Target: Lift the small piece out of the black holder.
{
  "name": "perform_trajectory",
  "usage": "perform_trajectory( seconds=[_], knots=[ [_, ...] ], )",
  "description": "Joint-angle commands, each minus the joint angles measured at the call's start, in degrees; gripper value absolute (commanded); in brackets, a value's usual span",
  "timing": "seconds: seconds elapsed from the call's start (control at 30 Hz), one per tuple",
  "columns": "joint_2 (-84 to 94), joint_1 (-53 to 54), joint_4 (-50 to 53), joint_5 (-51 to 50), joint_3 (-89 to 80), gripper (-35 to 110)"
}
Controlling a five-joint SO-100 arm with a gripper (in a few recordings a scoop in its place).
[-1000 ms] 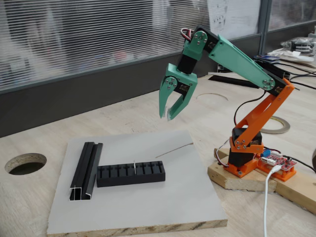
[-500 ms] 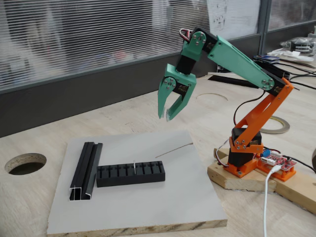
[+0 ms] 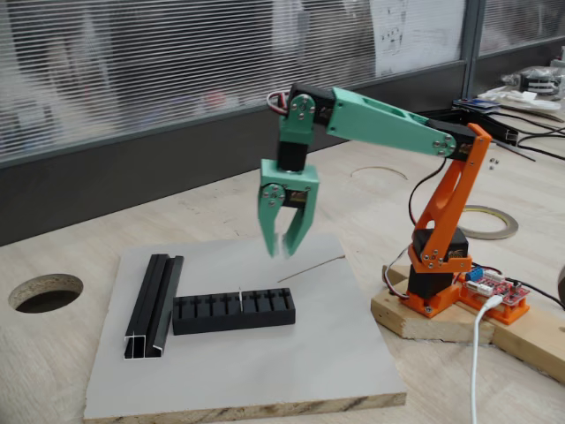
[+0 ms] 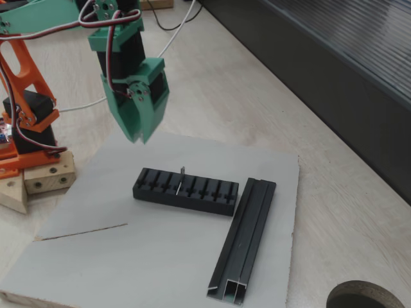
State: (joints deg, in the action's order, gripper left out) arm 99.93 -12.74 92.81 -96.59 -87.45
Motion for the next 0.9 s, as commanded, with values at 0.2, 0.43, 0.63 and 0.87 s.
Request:
perform_trajectory(
  seconds=[0.2, 0.43, 0.63, 0.87],
  knots=[
    [-4.22, -8.61, -11.34, -0.53, -0.09, 14],
    [-4.83, -8.26, -11.51, -0.53, -0.18, 14],
    [-4.83, -8.17, -11.6, -0.53, -0.18, 24],
    [-5.19, -8.0, -11.51, -0.62, -0.26, 39]
  ],
)
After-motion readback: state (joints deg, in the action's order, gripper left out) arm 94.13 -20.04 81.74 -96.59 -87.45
